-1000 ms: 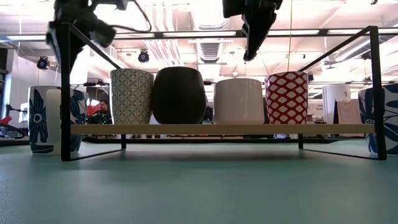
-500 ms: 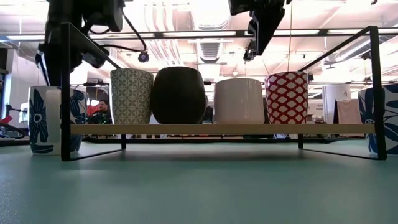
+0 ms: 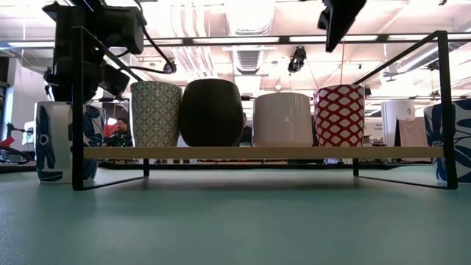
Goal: Place coffee mugs
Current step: Put the left blue patterned mug on the shelf
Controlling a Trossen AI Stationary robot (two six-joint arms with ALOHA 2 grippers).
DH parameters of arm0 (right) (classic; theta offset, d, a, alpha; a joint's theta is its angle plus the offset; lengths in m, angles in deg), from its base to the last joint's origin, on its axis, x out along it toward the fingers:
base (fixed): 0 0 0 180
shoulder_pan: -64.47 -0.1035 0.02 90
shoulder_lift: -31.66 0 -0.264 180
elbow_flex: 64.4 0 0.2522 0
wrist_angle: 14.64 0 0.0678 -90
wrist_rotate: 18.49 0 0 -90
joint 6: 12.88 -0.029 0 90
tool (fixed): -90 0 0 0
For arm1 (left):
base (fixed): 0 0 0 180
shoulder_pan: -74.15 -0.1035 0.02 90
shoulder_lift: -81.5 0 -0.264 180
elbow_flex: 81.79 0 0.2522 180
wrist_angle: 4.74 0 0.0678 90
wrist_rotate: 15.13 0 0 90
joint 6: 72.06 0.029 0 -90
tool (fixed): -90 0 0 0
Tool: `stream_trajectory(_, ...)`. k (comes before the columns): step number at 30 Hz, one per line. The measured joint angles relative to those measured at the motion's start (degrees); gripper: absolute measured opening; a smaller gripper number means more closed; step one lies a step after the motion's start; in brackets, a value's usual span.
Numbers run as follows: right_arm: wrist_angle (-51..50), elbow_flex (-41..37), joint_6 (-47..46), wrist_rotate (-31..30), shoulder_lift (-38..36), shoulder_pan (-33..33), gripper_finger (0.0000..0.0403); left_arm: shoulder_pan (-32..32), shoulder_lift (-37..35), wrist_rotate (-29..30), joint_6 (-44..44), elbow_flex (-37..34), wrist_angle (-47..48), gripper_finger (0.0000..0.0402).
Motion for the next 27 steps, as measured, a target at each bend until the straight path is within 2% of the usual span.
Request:
stream_trajectory(6, 8.4, -7.4, -2.2, -0.3, -8.1, -3.0, 0.0091, -0.3, 0.0, -0.1, 2.4, 0.1, 0.3, 0.0014)
stream_trajectory(10, 14.4, -13.4, -4.4, -0.4, -13.7, -4.6, 0.0086, -0.5, 0.0, 0.0, 4.3, 2.8, 3.0, 0.0007)
stream_trajectory(17, 21.3, -23.6, -7.5, -0.3, -21.2, -6.6, 0.0085, -0.8, -0.1, 4.0, 5.8, 13.9, 13.7, 0.0008)
stream_trajectory(27, 23.0, -32.6, -11.7, -0.3, -29.2, -7.6, 0.0084, -0.8, -0.2, 12.0, 4.2, 31.7, 26.6, 0.0008)
